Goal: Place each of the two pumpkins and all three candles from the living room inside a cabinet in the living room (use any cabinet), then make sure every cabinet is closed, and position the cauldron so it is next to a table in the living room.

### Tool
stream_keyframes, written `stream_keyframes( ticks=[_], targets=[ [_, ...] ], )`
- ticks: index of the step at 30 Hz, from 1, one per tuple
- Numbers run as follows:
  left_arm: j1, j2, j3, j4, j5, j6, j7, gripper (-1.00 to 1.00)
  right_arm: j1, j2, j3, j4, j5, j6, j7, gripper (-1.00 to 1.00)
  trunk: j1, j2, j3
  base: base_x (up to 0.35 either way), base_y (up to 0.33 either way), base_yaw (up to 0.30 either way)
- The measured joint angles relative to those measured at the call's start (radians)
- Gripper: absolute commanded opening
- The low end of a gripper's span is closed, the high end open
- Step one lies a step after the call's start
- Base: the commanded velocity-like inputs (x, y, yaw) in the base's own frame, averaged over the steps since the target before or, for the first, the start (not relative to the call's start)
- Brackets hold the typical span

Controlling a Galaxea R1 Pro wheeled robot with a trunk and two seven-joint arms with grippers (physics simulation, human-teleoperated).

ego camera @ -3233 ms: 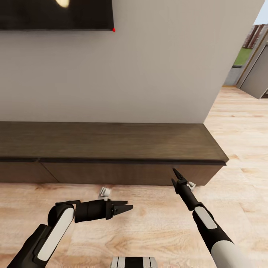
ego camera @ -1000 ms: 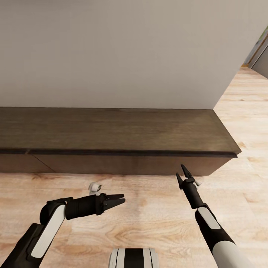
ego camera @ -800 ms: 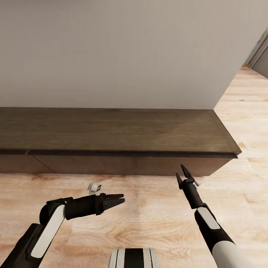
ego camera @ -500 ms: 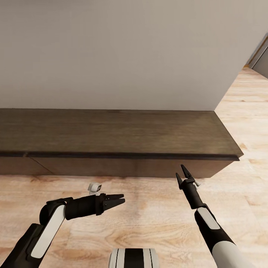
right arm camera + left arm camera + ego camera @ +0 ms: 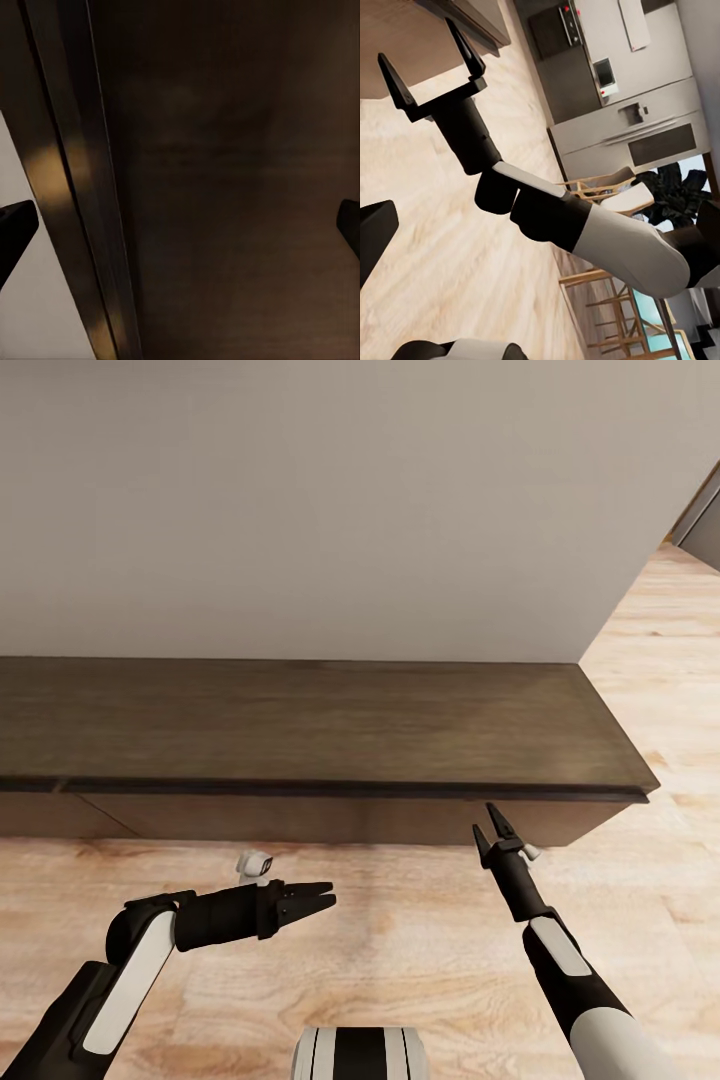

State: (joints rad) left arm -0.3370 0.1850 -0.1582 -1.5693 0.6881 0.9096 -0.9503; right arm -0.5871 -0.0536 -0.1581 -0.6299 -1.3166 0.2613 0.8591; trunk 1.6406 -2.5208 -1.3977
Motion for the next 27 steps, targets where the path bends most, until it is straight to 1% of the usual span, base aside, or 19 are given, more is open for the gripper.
stream_keyframes(
  ticks=[3, 4, 6, 10, 21, 27],
  targets=[
    [0.0, 0.0, 0.0, -0.004, 0.0, 0.0, -0.001, 1.0, 0.0, 0.0, 0.006, -0.003, 0.001, 0.001, 0.003, 1.0, 0.0, 0.0, 0.0, 0.01, -0.001, 0.0],
    [0.0, 0.0, 0.001, -0.006, 0.0, 0.0, -0.001, 1.0, 0.0, 0.0, 0.009, -0.003, 0.002, 0.002, 0.013, 1.0, 0.0, 0.0, 0.0, 0.004, 0.0, 0.0],
    [0.001, 0.0, 0.001, -0.01, 0.0, 0.0, -0.001, 1.0, 0.0, 0.0, 0.015, -0.004, 0.006, 0.002, 0.053, 1.0, 0.0, 0.0, 0.0, 0.002, 0.0, 0.0],
    [0.001, 0.0, 0.001, -0.012, 0.0, 0.0, -0.001, 1.0, 0.0, 0.0, 0.018, -0.004, 0.01, 0.003, 0.089, 1.0, 0.0, 0.0, 0.0, 0.001, 0.0, 0.0],
    [0.003, 0.0, 0.001, -0.015, 0.0, 0.0, -0.001, 1.0, 0.0, 0.002, 0.024, -0.004, 0.011, 0.004, 0.105, 1.0, 0.0, 0.0, 0.0, 0.003, 0.0, 0.0],
    [0.003, 0.0, 0.001, -0.015, 0.0, 0.0, -0.001, 1.0, 0.0, 0.002, 0.024, -0.004, 0.011, 0.004, 0.107, 1.0, 0.0, 0.0, 0.0, 0.091, 0.0, 0.0]
  ],
)
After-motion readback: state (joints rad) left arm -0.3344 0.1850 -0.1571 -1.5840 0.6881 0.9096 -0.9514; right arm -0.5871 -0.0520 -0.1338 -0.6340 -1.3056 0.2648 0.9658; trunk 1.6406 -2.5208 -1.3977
